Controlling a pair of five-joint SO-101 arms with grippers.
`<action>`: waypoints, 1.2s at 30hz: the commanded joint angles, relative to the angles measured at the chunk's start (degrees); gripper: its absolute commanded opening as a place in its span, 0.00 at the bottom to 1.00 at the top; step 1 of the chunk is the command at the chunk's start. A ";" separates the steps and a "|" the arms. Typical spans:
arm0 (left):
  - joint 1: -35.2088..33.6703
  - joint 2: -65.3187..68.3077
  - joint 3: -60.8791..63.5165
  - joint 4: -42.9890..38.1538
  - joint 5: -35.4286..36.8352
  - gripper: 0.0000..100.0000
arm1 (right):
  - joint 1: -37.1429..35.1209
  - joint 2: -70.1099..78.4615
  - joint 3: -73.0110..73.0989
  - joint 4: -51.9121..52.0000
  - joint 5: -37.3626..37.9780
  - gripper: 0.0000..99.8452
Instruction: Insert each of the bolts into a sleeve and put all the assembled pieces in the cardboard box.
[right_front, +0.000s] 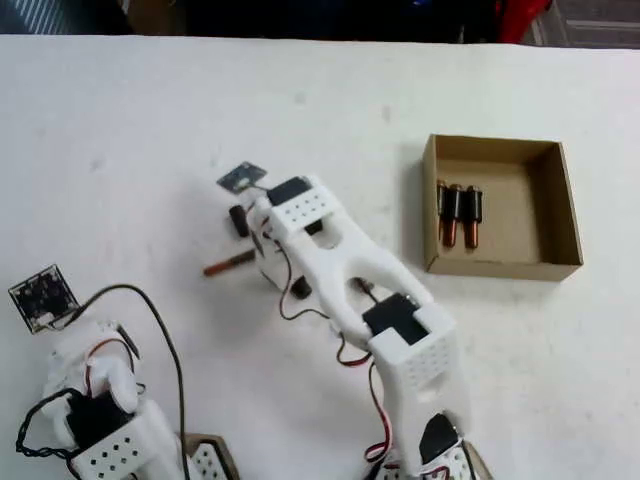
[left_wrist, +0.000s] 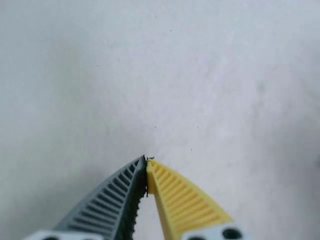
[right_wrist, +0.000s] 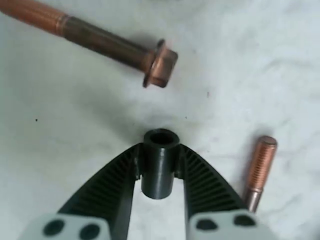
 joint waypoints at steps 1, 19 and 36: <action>-0.31 -0.48 -2.55 -1.23 -0.62 0.03 | 0.84 1.01 -0.62 0.66 1.14 0.03; -0.31 -0.48 -2.55 -1.32 -0.62 0.03 | -0.57 2.51 -0.62 0.48 0.79 0.07; -0.22 -0.48 -2.46 -1.49 -0.62 0.03 | 2.59 -13.23 -3.34 8.31 0.79 0.02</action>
